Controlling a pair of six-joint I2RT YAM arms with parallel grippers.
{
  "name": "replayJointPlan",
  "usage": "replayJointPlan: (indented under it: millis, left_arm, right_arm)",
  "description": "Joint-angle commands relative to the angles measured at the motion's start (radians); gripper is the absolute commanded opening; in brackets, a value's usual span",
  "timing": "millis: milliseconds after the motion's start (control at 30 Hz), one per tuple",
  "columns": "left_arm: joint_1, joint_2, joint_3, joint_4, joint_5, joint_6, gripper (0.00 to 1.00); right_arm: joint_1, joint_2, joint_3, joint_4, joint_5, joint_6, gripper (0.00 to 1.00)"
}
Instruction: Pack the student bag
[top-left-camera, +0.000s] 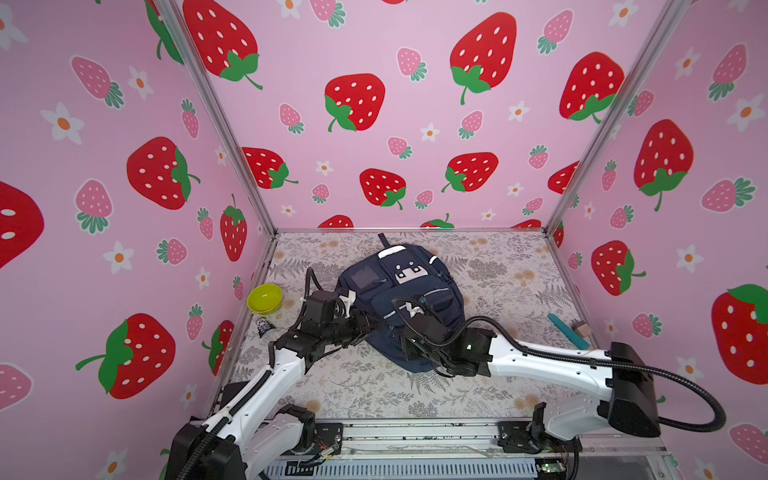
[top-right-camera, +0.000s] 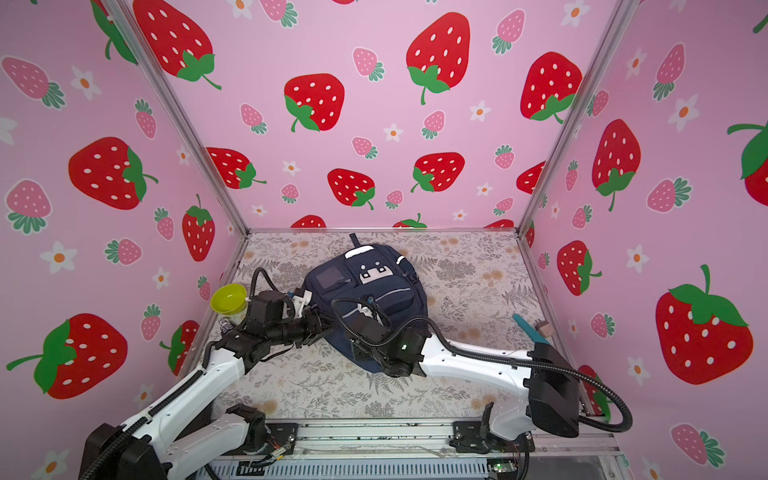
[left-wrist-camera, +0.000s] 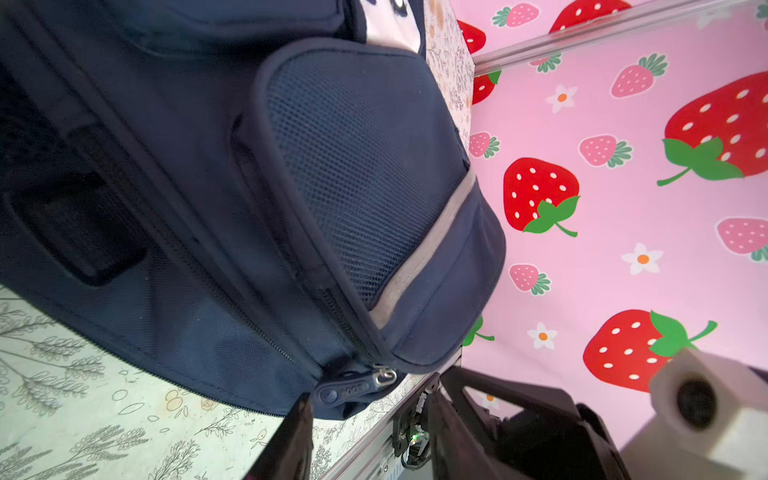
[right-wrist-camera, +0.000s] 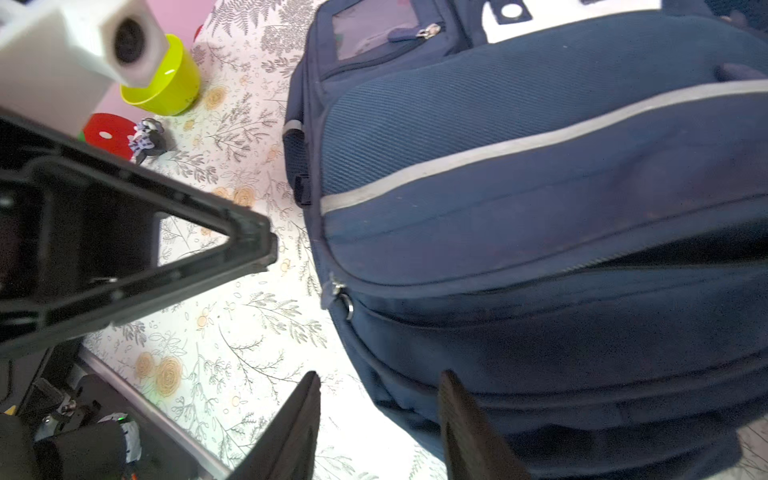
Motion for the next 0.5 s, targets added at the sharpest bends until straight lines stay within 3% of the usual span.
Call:
replayJointPlan:
  millis: [0,233,467]
  left_arm:
    - [0.027,0.005,-0.006,0.063,0.068,-0.053,0.49]
    - [0.03,0.101,0.002,0.248,0.114,-0.132,0.51]
    - [0.03,0.203,0.024,0.3,0.146,-0.146,0.45]
  right_arm:
    - [0.026,0.053,0.058,-0.042,0.07,0.063,0.5]
    - [0.026,0.142,0.144,-0.124,0.08,0.109,0.56]
    - [-0.004,0.183,0.187,-0.134,0.042,0.121,0.53]
